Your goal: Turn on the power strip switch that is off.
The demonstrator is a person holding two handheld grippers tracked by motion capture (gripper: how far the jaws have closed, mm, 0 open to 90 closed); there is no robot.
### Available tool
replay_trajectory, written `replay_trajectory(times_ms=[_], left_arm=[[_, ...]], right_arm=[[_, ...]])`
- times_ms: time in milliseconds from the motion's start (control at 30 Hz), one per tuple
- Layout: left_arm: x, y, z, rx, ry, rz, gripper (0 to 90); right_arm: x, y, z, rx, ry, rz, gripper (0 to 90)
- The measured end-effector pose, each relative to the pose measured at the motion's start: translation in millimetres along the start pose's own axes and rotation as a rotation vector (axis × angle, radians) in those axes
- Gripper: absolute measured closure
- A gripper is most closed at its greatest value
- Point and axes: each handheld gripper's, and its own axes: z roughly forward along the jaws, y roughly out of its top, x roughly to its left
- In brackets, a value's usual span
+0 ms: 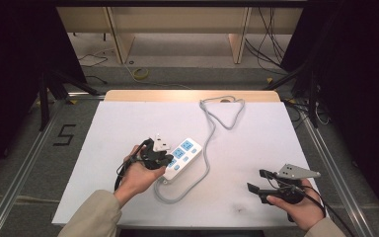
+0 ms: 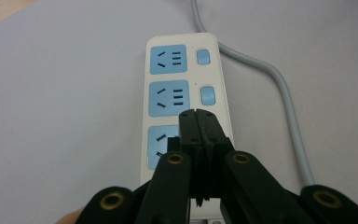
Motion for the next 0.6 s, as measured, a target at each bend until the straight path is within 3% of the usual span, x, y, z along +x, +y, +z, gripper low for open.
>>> replay_trajectory(times_ms=[600], left_arm=[[-5.9, 5.0, 5.9, 0.012, -0.011, 0.017, 89.9]], right_arm=[[0.0, 0.0, 0.3, 0.001, 0.003, 0.001, 28.6]])
